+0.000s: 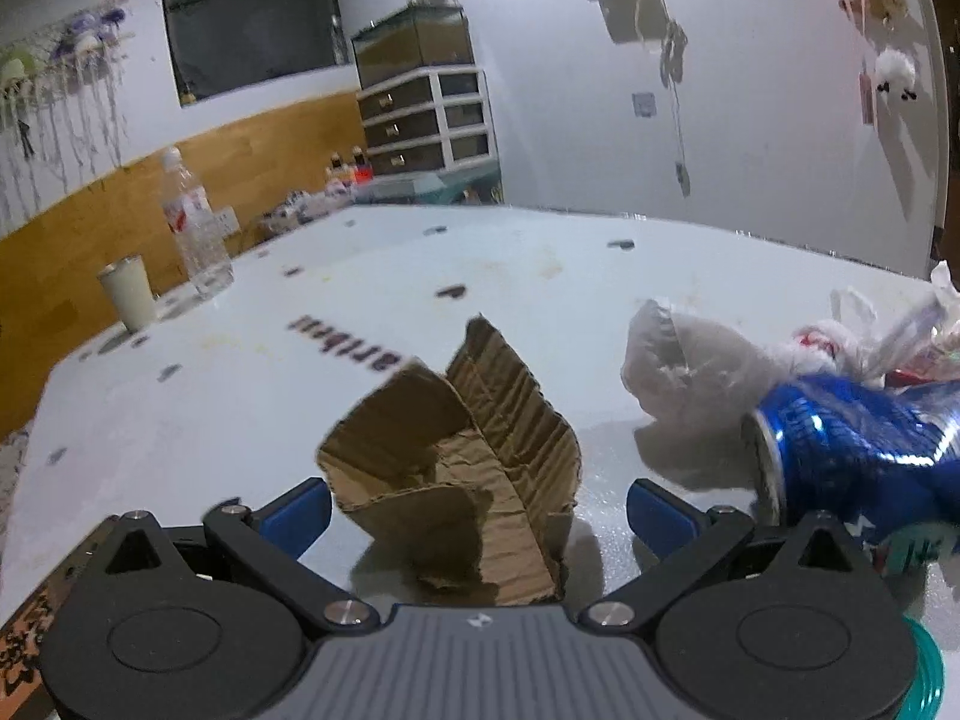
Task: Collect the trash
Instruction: 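Grasp the cardboard piece with left tool while right tool grasps teal bag, then lift both held items and carry them toward the trash bin, then lower the cardboard and teal bag over the yellow bin, then open left tool to drop cardboard while right tool releases teal bag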
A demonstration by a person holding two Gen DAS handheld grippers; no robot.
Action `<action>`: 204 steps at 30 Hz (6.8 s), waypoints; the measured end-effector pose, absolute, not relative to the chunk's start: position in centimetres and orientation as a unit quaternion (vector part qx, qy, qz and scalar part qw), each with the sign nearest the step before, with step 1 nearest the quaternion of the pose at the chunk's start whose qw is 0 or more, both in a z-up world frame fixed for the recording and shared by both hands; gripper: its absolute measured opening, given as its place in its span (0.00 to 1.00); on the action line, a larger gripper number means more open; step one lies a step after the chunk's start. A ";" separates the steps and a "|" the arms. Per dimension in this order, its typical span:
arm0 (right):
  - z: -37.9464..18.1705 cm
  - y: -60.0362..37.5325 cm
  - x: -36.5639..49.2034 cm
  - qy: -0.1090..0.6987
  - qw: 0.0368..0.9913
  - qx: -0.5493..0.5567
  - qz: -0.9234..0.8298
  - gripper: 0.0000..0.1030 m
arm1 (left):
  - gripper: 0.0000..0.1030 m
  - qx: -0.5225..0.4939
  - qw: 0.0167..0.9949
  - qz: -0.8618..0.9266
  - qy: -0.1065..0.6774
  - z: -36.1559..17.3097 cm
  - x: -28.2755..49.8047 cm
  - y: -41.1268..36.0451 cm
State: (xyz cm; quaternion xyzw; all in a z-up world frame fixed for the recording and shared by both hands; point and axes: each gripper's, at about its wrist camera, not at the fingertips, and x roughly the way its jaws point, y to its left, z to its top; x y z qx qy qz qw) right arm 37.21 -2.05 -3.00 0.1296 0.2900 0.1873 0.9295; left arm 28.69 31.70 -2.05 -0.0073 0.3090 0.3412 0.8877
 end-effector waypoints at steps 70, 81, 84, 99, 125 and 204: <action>0.6 -14.5 20.6 0.183 0.970 0.076 0.140 0.47 | 0.51 -0.007 0.975 0.105 0.197 4.4 15.8 10.3; -0.2 -21.6 17.4 0.173 0.978 0.078 0.092 0.47 | 0.51 0.018 0.979 0.036 0.201 2.9 14.6 1.0; -1.0 -23.3 17.0 0.183 0.976 0.090 0.081 0.47 | 0.51 0.032 0.978 0.017 0.204 2.2 14.5 -1.6; -6.0 -31.9 18.2 0.241 0.966 0.089 0.030 0.47 | 0.51 0.068 0.965 -0.060 0.247 -2.0 19.2 -12.1; -20.9 -35.7 30.2 0.424 0.898 0.122 0.000 0.47 | 0.51 0.055 0.893 -0.088 0.439 -20.0 34.2 -16.3; -38.3 -34.0 37.8 0.630 0.774 0.054 0.016 1.00 | 1.00 0.099 0.734 -0.034 0.671 -41.4 41.3 -12.9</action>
